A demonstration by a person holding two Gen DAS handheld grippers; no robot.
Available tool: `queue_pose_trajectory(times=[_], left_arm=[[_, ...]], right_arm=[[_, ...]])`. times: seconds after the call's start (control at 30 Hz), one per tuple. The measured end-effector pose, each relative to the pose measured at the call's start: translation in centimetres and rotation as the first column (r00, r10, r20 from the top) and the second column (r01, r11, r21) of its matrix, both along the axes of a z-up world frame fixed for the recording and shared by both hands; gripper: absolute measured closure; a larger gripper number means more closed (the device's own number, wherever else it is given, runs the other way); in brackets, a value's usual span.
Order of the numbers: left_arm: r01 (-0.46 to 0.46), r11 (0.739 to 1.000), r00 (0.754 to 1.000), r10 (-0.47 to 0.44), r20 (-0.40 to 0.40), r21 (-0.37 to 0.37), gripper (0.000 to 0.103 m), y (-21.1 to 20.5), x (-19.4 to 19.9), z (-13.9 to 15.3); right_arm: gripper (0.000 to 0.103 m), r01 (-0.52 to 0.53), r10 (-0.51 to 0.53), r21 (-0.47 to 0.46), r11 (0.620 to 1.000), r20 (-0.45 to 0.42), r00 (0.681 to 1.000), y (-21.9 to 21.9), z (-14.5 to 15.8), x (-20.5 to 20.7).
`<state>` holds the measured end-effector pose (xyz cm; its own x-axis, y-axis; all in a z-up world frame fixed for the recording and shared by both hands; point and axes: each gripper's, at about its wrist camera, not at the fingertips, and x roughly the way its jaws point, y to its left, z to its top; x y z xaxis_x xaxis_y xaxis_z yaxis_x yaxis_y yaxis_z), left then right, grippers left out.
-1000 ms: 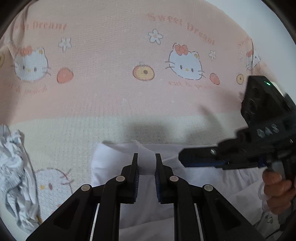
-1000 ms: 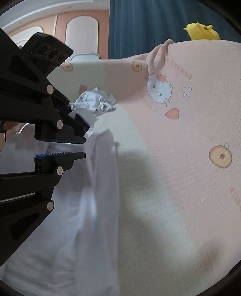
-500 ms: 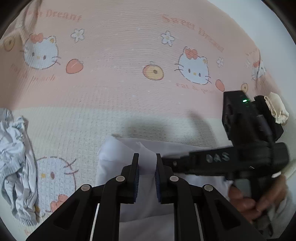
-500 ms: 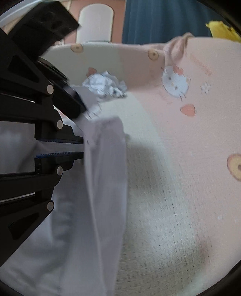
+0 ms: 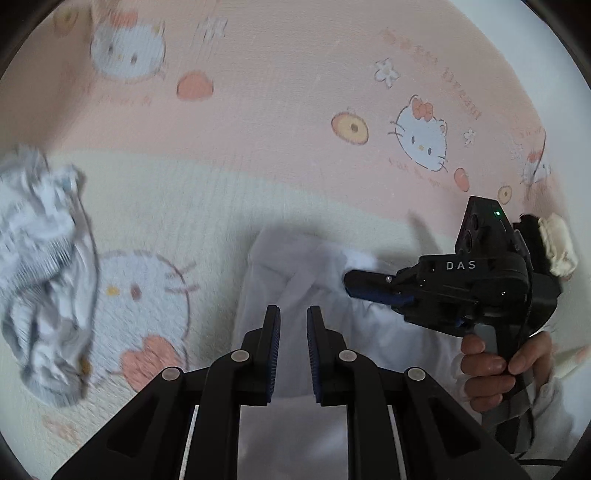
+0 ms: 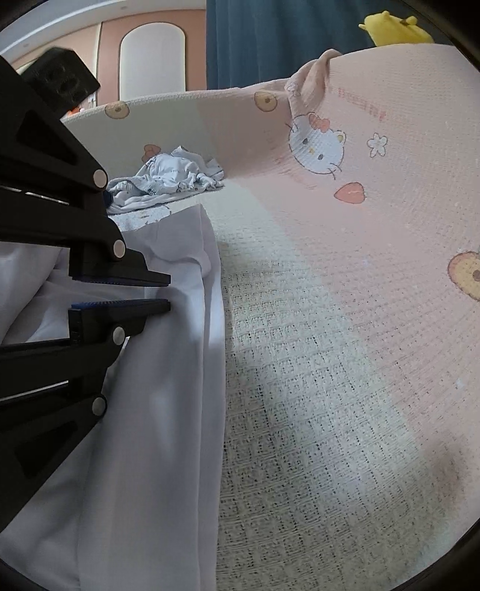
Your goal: Fold clothes
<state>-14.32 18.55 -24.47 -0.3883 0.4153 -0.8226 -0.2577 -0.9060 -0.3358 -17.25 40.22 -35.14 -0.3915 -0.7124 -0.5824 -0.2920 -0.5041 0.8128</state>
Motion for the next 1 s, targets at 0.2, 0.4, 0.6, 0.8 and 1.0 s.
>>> queue_pose_trajectory(times=[0.2, 0.4, 0.6, 0.8, 1.0], left_arm=[[-0.031, 0.996, 0.992, 0.021, 0.128, 0.080, 0.089, 0.0, -1.2, -0.5], [-0.023, 0.998, 0.997, 0.019, 0.081, 0.053, 0.039, -0.4, -0.9, 0.2], [0.051, 0.989, 0.997, -0.059, -0.055, -0.139, 0.039, 0.4, -1.0, 1.3], [0.156, 0.962, 0.980, -0.179, -0.084, -0.226, 0.039, 2.7, -1.2, 0.3], [0.257, 0.917, 0.954, -0.292, -0.073, -0.304, 0.083, 5.0, -1.2, -1.4]], right_arm=[[0.094, -0.030, 0.033, 0.087, 0.996, -0.037, 0.999, -0.1, 1.4, 0.7], [0.061, -0.051, 0.061, 0.131, 0.990, -0.080, 0.995, -0.6, 3.0, 1.5], [0.061, -0.036, 0.044, 0.094, 0.995, -0.085, 0.995, -0.3, 3.3, 2.0], [0.061, 0.007, 0.002, 0.121, 0.993, -0.079, 0.997, 1.2, 3.9, 2.7], [0.060, 0.068, -0.060, 0.137, 0.988, -0.061, 0.996, 2.9, 4.0, 2.9]])
